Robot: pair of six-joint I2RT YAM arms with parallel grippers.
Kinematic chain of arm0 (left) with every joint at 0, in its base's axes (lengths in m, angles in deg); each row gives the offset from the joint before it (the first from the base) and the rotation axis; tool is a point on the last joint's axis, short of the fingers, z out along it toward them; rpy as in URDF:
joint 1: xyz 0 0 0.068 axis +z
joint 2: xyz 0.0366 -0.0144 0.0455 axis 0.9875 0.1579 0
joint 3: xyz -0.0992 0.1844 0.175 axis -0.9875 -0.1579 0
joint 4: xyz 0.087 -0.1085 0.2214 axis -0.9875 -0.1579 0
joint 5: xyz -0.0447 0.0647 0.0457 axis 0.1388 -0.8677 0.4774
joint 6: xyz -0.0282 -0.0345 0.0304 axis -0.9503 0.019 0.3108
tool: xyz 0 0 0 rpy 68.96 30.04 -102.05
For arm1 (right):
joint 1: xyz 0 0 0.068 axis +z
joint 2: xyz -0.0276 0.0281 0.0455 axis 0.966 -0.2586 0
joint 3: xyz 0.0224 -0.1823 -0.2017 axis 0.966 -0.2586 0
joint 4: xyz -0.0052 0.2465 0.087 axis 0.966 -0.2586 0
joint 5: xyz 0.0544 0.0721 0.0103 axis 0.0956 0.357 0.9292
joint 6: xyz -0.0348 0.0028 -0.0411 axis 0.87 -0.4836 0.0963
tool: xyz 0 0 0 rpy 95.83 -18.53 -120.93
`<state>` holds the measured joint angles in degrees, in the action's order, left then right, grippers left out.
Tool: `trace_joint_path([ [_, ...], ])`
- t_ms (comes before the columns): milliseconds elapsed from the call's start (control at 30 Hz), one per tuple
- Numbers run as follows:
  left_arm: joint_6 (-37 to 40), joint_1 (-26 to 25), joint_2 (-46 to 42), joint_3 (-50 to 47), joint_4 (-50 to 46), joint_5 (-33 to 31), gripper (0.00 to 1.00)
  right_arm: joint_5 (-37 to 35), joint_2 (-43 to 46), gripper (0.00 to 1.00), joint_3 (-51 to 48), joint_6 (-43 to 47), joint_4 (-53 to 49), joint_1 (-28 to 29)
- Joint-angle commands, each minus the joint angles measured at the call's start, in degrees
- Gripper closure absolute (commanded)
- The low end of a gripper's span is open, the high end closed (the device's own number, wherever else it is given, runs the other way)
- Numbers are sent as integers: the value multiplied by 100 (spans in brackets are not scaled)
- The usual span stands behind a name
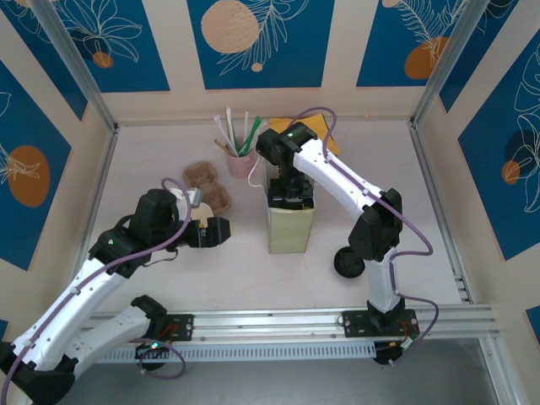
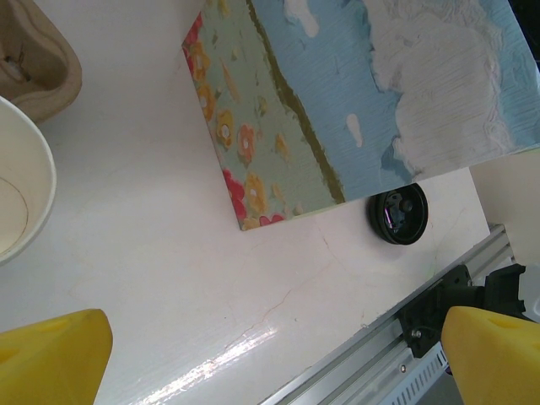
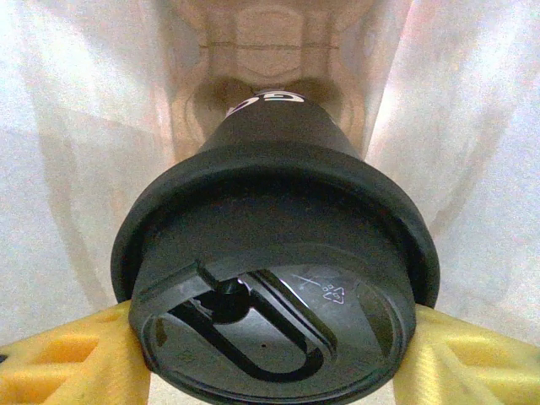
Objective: Pack the takeout coffee
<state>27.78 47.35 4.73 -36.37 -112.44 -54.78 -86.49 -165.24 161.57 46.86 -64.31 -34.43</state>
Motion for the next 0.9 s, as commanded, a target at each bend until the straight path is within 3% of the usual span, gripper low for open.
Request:
trace_joint_path([
  [0, 12, -45, 16, 7, -56, -9, 0, 15, 9, 35, 101, 15, -136, -15],
  [867, 24, -52, 74, 5, -46, -10, 0, 113, -34, 36, 5, -2, 39, 20],
])
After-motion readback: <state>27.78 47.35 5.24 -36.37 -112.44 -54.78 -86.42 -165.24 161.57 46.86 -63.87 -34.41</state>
